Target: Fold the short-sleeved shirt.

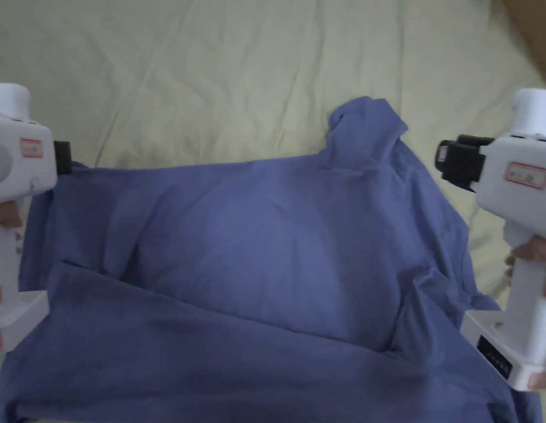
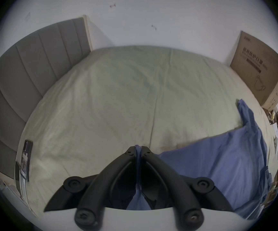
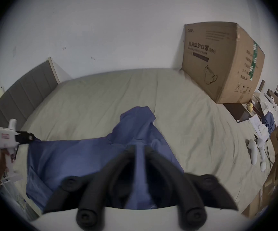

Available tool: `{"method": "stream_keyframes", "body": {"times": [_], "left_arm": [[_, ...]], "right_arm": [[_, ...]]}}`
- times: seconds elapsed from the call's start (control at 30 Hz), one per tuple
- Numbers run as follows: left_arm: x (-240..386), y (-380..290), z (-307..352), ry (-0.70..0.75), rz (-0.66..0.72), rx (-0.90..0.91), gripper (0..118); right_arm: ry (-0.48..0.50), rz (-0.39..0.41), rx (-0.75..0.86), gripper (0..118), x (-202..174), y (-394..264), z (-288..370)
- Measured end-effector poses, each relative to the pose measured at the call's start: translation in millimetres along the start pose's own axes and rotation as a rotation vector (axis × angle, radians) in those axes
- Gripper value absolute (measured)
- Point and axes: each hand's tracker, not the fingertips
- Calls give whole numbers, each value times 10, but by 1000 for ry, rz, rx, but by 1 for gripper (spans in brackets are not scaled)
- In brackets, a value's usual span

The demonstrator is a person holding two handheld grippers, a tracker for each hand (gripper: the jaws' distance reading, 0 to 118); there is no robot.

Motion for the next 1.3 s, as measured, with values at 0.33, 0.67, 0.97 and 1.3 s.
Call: {"method": "stream_keyframes", "body": {"times": [0.33,0.67,0.97,1.3], "left_arm": [[-241,78,144,-86,168,49,2],[-261,104,114,-55,185,39,2],[-214,68,430,-86,177,56,2],[-467,-490,1370,-119,190,98,2]], "right_arm": [[-187,-32,-289,115,238,340,-1343],[-182,-171,-402,22,326,172,-1839],[-89,-129,-195,3,440,376,-619],[13,-121,-68,3,872,-245,909]]}}
